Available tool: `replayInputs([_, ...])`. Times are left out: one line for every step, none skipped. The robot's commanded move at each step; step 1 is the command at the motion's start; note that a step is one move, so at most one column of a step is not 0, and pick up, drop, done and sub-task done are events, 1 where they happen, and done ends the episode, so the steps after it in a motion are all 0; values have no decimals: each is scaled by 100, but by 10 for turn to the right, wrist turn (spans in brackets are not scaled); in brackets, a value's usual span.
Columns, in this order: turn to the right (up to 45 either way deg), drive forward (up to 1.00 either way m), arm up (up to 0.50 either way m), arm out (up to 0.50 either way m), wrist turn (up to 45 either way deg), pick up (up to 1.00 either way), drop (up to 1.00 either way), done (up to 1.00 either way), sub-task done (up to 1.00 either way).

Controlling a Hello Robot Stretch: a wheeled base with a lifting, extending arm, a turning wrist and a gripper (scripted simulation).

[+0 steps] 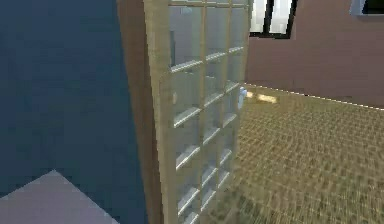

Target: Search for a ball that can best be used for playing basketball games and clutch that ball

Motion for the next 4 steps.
replayInputs([300,0,0,0,0,0,0,0,0])
replayInputs([0,100,0,0,0,0,0,0,0])
replayInputs([0,65,0,0,0,0,0,0,0])
replayInputs([-390,0,0,0,0,0,0,0,0])
